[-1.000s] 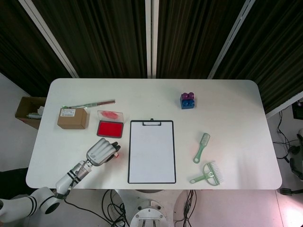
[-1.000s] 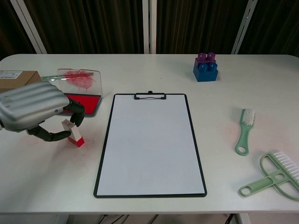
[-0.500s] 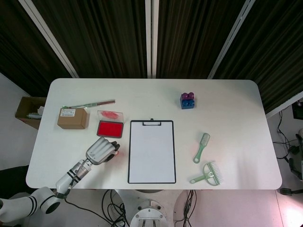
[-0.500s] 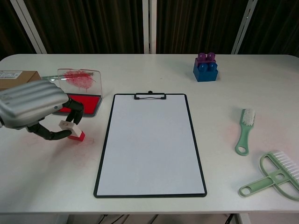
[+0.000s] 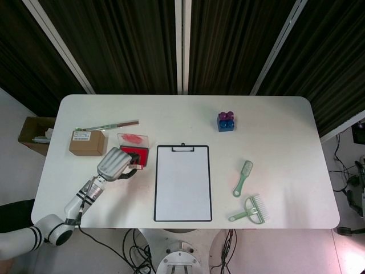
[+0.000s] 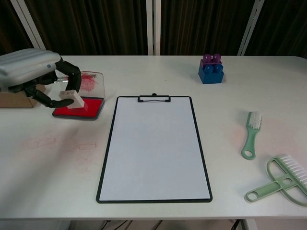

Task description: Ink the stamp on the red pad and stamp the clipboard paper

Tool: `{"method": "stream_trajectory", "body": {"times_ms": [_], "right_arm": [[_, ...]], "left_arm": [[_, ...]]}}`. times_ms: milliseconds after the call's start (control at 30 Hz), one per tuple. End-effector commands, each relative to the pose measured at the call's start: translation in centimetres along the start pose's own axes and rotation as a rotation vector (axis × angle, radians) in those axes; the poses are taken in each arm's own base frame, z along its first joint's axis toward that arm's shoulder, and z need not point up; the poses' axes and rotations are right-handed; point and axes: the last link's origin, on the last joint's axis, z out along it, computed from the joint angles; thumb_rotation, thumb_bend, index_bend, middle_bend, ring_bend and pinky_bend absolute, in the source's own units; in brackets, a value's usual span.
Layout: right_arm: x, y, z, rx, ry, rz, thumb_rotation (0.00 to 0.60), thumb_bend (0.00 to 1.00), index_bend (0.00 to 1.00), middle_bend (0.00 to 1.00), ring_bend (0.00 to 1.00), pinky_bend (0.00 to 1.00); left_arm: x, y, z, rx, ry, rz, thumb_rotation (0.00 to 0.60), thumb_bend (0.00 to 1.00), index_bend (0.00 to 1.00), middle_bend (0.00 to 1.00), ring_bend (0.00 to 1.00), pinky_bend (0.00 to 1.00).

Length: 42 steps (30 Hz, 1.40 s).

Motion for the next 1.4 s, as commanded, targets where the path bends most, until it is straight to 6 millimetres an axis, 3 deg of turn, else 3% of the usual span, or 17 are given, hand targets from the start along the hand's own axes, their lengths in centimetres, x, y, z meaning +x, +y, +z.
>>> {"method": "stream_trajectory", "body": {"times_ms": [33,333,1400], "right_arm": [[0.1,0.0,0.0,0.000,0.005,0.002,0.600,0.37,0.00,0.00,0.00,0.00],[0.4,0.1,-0.2,-0.002,0.012,-0.001,0.600,0.37,0.00,0.00,0.00,0.00],[0.3,-0.1,-0.4,-0.002,0.031,-0.013,0.600,0.39,0.00,0.00,0.00,0.00]], "left_arm": [[1.3,-1.2,2.4,0.030,-0.014,-0.010,0.600,0.39,0.61,0.61,1.00,1.00],[0.7,-2.1,5.3,0.057,-0.093,0.001,0.600,0.40,0.61,0.61,1.00,1.00],[-2.9,-4.9,5.9,0.077,-0.172,-0.004,0.600,0.42,0.63,0.63,1.00,1.00]]}}
